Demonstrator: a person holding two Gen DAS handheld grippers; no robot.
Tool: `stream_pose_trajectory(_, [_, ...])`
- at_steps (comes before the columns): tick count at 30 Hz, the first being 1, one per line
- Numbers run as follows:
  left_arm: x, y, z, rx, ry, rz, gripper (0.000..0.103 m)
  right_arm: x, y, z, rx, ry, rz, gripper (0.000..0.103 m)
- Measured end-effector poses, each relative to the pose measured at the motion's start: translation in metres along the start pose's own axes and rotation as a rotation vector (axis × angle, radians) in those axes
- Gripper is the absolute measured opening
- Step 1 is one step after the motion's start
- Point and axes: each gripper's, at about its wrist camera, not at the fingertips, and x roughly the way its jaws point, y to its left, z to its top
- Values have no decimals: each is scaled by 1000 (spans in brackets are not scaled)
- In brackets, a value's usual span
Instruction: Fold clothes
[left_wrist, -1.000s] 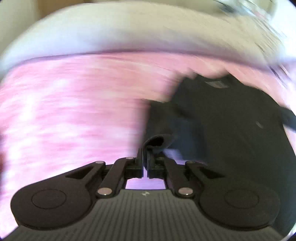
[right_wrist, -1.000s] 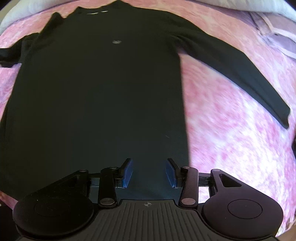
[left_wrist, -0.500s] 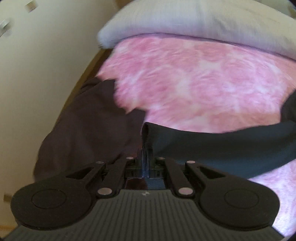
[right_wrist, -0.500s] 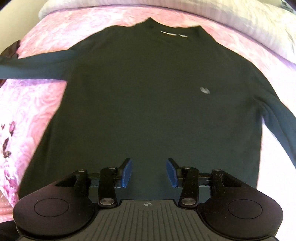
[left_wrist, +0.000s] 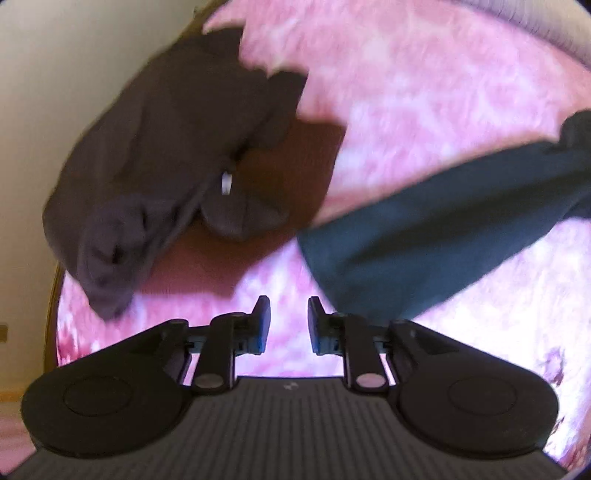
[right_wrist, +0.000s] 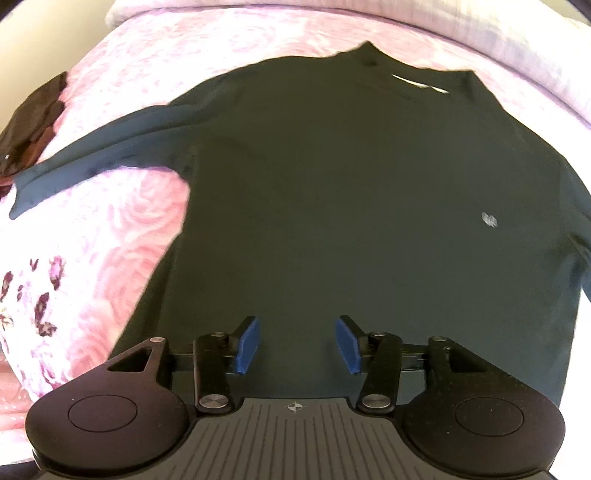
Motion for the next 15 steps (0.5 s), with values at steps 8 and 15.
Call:
stream_pose_trajectory(8, [54,-95,80,317,-80,-209,36,2,36,21,-57,-33,34,53])
stream_pose_trajectory(15, [79,-111,92,410,-53,-284,3,11,37,41,-59,-67,36,54])
